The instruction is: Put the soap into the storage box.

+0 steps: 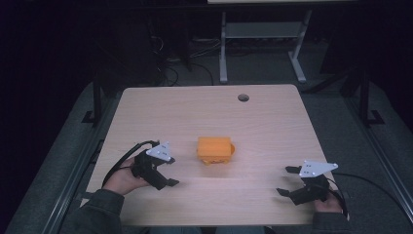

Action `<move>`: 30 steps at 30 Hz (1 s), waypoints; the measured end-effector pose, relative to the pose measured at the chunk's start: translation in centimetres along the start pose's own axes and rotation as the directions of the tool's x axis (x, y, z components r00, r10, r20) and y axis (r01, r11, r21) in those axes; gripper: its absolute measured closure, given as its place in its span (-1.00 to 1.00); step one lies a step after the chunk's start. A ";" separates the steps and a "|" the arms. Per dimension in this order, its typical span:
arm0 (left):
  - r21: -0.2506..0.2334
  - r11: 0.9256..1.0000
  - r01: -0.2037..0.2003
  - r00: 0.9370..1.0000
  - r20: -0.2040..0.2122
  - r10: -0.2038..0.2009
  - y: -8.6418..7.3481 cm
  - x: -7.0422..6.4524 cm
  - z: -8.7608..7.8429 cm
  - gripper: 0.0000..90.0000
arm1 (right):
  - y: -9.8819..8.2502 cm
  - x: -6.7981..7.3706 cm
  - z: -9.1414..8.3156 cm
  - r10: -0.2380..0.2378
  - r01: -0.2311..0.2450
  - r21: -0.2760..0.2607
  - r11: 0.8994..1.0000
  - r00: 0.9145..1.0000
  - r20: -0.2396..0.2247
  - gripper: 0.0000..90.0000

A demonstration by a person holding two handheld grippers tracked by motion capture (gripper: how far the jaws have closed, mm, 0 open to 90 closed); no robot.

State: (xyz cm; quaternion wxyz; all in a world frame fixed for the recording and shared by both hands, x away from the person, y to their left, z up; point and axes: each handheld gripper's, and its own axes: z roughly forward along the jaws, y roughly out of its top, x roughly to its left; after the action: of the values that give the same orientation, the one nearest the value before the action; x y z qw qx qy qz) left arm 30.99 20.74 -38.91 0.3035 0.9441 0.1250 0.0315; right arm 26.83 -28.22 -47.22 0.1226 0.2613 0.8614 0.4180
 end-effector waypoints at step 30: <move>-0.011 0.998 0.065 0.997 -0.042 -0.065 -4.7 -1.6 0.1 -0.54 | 0.0 0.0 0.0 -0.001 0.001 0.006 1.000 1.000 0.007 -0.70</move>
State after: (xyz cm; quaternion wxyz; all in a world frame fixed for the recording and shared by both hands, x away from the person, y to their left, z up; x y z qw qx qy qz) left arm 28.48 23.94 -41.68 0.3063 0.9371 0.1619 0.0420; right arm 26.79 -28.19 -47.24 0.1252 0.2626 0.8625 0.4141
